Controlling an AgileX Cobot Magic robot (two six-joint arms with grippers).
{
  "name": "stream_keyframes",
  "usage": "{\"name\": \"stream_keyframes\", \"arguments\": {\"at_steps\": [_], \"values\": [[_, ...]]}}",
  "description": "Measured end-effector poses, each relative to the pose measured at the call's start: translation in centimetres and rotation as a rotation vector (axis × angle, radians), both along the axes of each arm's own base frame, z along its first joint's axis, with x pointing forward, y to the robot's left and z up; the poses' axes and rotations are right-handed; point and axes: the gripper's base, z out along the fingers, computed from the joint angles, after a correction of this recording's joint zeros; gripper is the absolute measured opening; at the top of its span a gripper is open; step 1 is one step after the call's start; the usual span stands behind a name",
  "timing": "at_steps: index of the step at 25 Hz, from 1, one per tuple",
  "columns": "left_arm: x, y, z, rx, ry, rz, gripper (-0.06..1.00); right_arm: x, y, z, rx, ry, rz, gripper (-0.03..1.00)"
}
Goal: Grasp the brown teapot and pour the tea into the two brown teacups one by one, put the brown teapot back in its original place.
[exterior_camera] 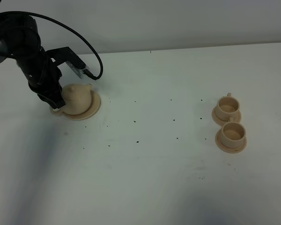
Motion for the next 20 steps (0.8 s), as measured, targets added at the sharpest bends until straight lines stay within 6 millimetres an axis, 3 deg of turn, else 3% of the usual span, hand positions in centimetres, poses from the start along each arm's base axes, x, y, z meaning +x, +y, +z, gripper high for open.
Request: {"name": "stream_keyframes", "arguments": {"at_steps": [10,20], "values": [[-0.1,-0.3,0.3,-0.03,0.005,0.006,0.13,0.0,0.0,0.0,0.0,0.0,0.0,0.33],[-0.4,-0.3,1.8,-0.035,-0.02,0.006,0.13,0.0,0.0,0.0,0.0,0.0,0.0,0.33]]}}
